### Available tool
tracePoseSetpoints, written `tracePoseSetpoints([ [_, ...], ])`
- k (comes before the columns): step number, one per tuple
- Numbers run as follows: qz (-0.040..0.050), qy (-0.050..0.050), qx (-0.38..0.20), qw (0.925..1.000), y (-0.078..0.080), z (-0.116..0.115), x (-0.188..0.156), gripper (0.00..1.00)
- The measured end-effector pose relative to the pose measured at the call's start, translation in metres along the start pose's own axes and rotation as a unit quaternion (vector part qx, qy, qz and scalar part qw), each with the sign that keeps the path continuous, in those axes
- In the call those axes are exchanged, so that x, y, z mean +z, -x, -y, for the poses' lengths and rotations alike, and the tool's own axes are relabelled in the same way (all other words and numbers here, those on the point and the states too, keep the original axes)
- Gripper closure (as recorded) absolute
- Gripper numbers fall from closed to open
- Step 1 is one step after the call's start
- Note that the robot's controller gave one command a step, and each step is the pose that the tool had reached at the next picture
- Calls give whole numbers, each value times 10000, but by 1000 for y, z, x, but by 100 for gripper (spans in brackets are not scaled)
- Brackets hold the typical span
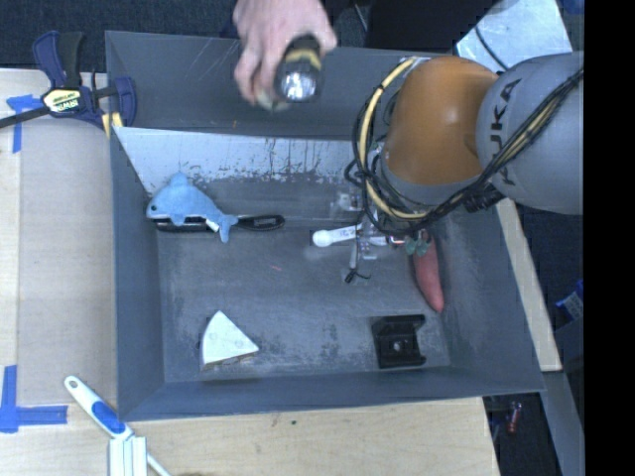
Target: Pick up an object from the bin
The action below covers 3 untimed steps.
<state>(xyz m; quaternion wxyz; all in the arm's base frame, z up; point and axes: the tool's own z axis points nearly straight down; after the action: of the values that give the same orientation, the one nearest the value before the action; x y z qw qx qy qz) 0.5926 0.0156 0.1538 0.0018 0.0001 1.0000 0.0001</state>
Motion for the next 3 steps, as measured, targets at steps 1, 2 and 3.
tracePoseSetpoints([
  [1, 3, -4, 2, 10000, 0, 0, 0, 0],
  [2, 12, -2, 25, 10000, -1, -3, 7, 0],
  [3, 3, -4, -1348, 9909, -35, -12, -29, 0],
])
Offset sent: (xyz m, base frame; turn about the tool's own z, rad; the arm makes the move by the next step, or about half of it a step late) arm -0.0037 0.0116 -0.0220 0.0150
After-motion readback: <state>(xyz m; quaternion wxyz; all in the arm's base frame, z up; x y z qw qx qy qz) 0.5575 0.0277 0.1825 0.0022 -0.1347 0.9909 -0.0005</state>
